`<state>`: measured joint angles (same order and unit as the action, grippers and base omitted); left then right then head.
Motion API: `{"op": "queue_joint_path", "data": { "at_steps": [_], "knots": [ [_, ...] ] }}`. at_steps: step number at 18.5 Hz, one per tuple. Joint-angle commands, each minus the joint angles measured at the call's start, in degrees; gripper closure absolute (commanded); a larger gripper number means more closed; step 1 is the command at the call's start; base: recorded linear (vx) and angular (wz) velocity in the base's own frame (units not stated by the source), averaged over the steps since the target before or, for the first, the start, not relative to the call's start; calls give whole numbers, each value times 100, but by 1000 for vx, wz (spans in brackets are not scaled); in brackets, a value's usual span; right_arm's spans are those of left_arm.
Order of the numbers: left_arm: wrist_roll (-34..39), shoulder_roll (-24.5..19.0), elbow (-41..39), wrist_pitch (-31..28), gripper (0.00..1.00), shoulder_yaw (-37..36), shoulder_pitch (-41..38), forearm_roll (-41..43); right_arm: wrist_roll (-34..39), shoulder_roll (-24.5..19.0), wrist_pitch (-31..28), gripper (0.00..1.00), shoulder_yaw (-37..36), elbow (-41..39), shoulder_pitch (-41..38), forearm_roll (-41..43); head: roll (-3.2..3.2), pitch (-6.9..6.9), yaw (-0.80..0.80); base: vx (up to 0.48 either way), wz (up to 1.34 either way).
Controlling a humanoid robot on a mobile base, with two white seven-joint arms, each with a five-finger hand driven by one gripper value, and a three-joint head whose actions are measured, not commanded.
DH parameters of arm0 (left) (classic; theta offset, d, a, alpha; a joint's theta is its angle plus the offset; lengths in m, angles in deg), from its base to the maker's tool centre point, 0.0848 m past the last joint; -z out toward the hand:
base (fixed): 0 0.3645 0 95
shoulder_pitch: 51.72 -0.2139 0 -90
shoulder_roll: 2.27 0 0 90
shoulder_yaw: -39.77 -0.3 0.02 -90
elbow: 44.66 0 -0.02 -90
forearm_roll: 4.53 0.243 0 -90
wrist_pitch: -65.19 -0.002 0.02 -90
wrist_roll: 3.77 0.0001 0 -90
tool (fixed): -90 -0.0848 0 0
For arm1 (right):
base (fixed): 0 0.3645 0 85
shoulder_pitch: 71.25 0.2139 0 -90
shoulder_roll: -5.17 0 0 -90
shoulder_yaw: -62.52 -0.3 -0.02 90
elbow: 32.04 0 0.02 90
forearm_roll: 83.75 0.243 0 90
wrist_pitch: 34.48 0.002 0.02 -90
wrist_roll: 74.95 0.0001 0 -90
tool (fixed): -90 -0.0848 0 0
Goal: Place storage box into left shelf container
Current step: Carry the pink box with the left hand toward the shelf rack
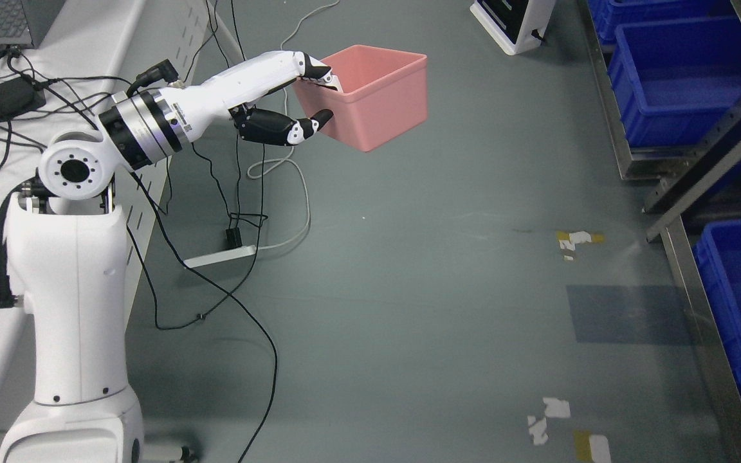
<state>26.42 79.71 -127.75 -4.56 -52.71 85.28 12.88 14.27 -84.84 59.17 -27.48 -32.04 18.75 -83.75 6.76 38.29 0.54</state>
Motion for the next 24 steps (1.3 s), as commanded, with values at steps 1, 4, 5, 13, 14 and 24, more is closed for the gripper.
{"op": "queue_joint_path", "data": {
  "at_steps": [1,4,5,13,14,24],
  "knots": [
    [-4,72,-67,58,97,-148,-165,8,8,100,4,0,-17,-100,35,9,0,0,0,515,55],
    [-4,89,-67,84,97,-192,-182,8,-1,100,4,0,-17,-100,35,9,0,0,0,512,40],
    [-4,150,-67,93,97,-227,-226,0,8,100,4,0,-17,-100,35,9,0,0,0,426,-134],
    [-4,701,-67,181,97,-833,-516,-71,8,100,4,0,-17,-100,35,9,0,0,0,434,-718],
    [-4,701,-67,190,97,-903,-560,-71,-1,100,4,0,-17,-100,35,9,0,0,0,432,-1195],
    [13,701,-50,339,97,-1124,-981,34,-1,100,4,0,-17,-100,35,9,0,0,0,319,-1210]
  ]
}}
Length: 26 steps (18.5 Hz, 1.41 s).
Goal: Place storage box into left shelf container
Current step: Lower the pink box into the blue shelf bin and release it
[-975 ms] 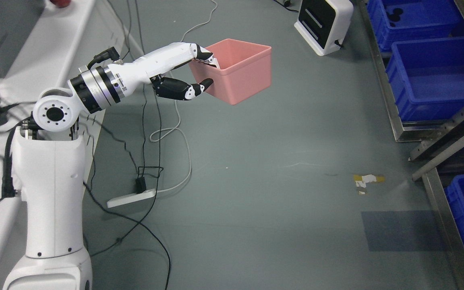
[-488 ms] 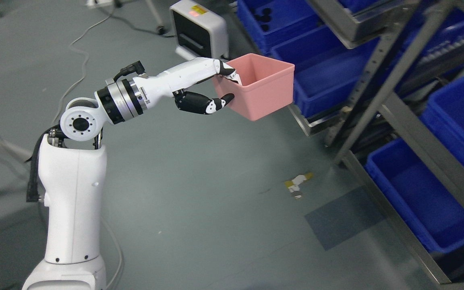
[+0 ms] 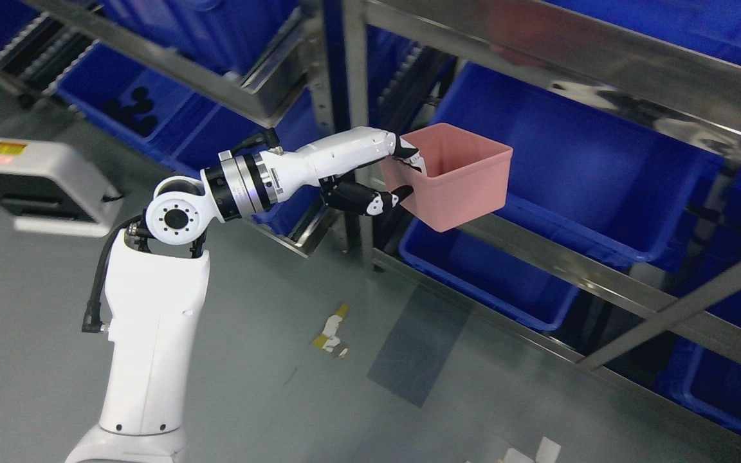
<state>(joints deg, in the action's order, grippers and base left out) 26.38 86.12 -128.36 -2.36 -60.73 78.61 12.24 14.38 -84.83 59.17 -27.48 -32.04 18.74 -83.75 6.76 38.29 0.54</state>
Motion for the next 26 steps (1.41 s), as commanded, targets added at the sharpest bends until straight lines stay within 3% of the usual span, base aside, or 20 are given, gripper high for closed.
{"op": "queue_joint_path", "data": {
  "at_steps": [1,3,7,12,15,19,20,23,24,26],
  "knots": [
    [26,61,37,189,97,-313,-489,316,-11,100,4,0,-17,-100,36,9,0,0,0,236,-997],
    [105,61,177,714,97,-86,-920,1000,-3,100,4,0,-17,-100,36,9,0,0,0,227,-903],
    [465,61,572,989,97,810,-1123,1636,-3,100,4,0,-17,-100,36,9,0,-1,0,179,-636],
    [668,61,1310,989,96,1628,-685,1873,-3,100,4,0,-17,-100,36,9,0,-1,0,127,-452],
    [755,61,2188,980,95,1962,-290,2172,-11,100,4,0,-17,-100,36,9,0,-1,0,92,-288],
    [870,61,2709,972,88,1946,-122,2418,-3,100,4,0,-17,-100,36,9,0,-1,0,65,-143],
    [861,61,2762,972,80,1937,-122,2427,-3,100,4,0,-17,-100,36,9,0,-2,0,33,-91],
    [879,61,2868,954,41,1753,-130,2427,-11,100,4,0,-17,-100,36,9,0,-2,0,23,-59],
    [905,61,2868,945,33,1735,-130,2375,-11,100,4,0,-17,-100,36,9,0,-2,0,8,-12],
    [1507,61,2859,936,7,1578,-165,2060,-11,100,4,0,-17,-100,36,9,0,-2,0,0,0]
  ]
}}
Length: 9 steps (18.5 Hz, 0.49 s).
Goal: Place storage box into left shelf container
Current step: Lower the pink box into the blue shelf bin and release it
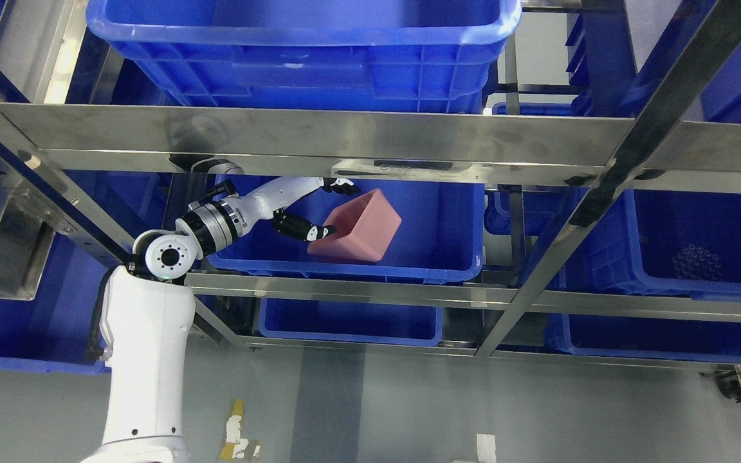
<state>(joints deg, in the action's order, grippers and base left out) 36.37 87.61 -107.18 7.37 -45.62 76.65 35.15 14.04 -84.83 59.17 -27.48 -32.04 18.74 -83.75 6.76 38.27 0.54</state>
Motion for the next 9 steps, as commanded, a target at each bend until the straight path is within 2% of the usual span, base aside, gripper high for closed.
{"op": "queue_joint_path", "data": {
  "at_steps": [1,3,5,7,9],
  "knots": [
    [869,-88,741,-54,1,-39,-13,-615,22,100,4,0,-17,-100,36,9,0,0,0,0,0],
    [1442,-88,689,-97,1,-206,-363,-1966,31,100,4,0,-17,-100,36,9,0,0,0,-2,11],
    [1496,-88,488,-124,1,-425,-801,-3075,22,100,4,0,-17,-100,36,9,0,0,0,-2,11],
    [1575,-88,-73,-377,1,-497,-1381,-3675,31,100,4,0,-17,-100,36,9,0,0,0,0,0],
    [1960,-88,-880,-746,1,-567,-1927,-4133,22,100,4,0,-17,-100,36,9,0,0,0,0,0]
  ]
}}
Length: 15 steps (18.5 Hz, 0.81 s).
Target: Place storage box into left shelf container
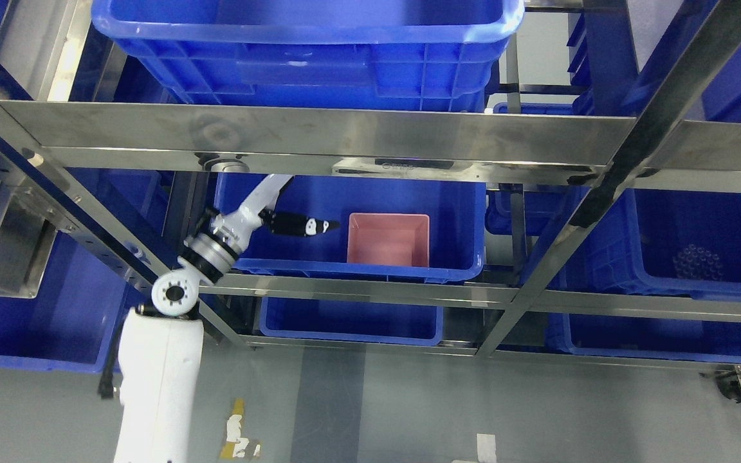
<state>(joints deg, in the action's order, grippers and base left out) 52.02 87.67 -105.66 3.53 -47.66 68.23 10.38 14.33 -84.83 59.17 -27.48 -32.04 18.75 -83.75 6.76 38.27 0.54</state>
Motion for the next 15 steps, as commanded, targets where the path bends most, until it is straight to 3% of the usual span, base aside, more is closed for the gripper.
{"op": "queue_joint_path", "data": {
  "at_steps": [1,5,6,15],
  "knots": [
    [762,-95,-1532,-520,1,-423,-1322,-1771,2,100,4,0,-17,-100,34,9,0,0,0,0,0],
    [2931,-95,-3404,-1275,1,-862,-2078,-1816,2,100,4,0,-17,-100,34,9,0,0,0,0,0],
    [3224,-95,-3549,-1339,1,-942,-2185,-1816,2,100,4,0,-17,-100,34,9,0,0,0,0,0],
    [3376,-95,-3524,-1585,1,-723,-2221,-2097,2,100,4,0,-17,-100,34,9,0,0,0,0,0]
  ]
}}
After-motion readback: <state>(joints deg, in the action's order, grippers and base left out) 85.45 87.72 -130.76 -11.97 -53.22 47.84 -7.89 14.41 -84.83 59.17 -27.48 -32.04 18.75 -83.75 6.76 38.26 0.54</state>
